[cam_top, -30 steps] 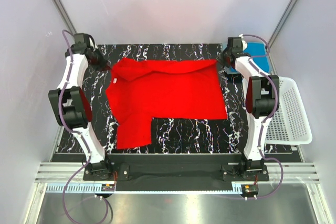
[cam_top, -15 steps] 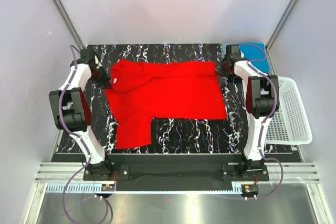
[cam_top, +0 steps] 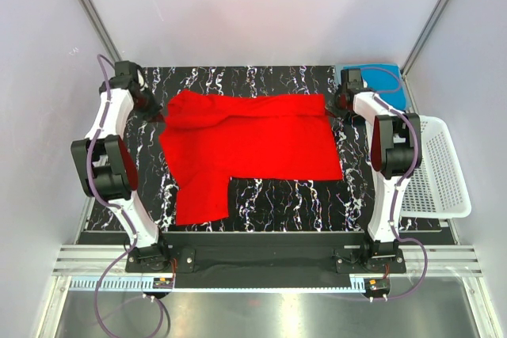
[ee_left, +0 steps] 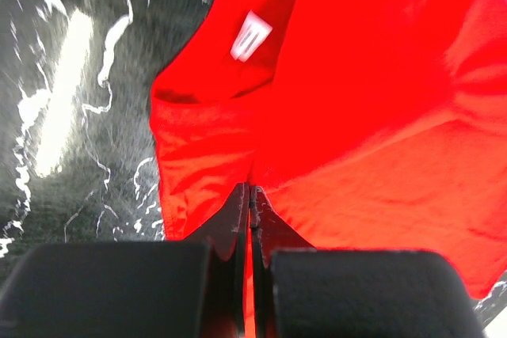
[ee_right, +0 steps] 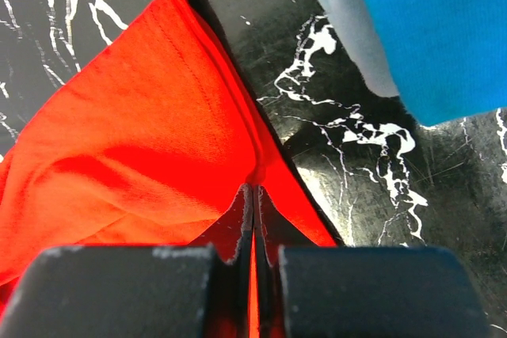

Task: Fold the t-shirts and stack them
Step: Fold the tshirt

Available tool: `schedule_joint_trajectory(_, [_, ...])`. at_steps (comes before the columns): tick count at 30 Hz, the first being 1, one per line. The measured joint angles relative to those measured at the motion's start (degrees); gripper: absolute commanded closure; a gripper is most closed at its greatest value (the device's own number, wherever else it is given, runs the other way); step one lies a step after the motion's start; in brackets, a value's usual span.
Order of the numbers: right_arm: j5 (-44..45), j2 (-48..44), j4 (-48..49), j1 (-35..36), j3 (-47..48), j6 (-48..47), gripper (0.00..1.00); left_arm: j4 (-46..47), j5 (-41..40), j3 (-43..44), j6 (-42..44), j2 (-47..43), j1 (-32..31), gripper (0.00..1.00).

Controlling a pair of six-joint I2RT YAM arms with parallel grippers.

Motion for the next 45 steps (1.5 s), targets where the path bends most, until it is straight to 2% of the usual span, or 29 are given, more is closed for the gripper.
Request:
schedule_joint_trajectory(3, [-0.48,-0.35,-0.04,0.00,0.09,-0.24,1.00,-0.22,-0.31,2.67,-0.07,-0.07,-0.02,1.00])
schedule_joint_trajectory(10, [-0.92,-2.58,0.00,-0.02,-0.48,-1.09,1.00,-1.84,-0.63,2.80,-0.02,-0.52,0.11,1.00])
schedule_joint_trajectory(22, [-1.18,-4.39,1.44,-0.04,-5.31,-2.62,1.00,-1.11,-2.82,-7.67,0.63,-0.50,0.28,1.00])
schedule_joint_trajectory(31, [-1.42,-4.39,1.44,-0.04,-6.23,-2.82,1.00,0.22,-5.29,-8.33,1.03,1.97,0.28,1.00])
schedule_joint_trajectory(32, [-1.42,-4.39,1.42,-0.04,-6.23,-2.86,1.00,0.22,-5.44,-8.33,1.03,2.14,0.28,0.97])
schedule_joint_trajectory(33, [-1.42,-4.39,1.38,-0.04,-6.23,-2.89,0.99,0.20,-5.57,-8.33,1.03,2.38,0.28,0.84])
schedule_joint_trajectory(36, [-1.60,-4.39,0.90,-0.04,-6.21,-3.04,0.84,0.09,-5.88,-8.33,1.46,2.58,0.28,0.68])
schedule_joint_trajectory(37, [-1.86,-4.39,0.70,-0.04,-6.21,-3.02,0.79,0.02,-5.88,-8.28,1.62,2.58,0.31,0.66])
schedule_joint_trajectory(41, [-2.16,-4.39,-2.47,-0.04,-4.70,-3.06,0.72,-0.87,-4.59,-6.47,2.36,2.89,0.33,0.64])
schedule_joint_trajectory(45, [-2.97,-4.33,-4.04,-0.04,-1.29,-2.97,0.71,1.07,0.20,-3.82,3.56,3.56,0.00,0.58])
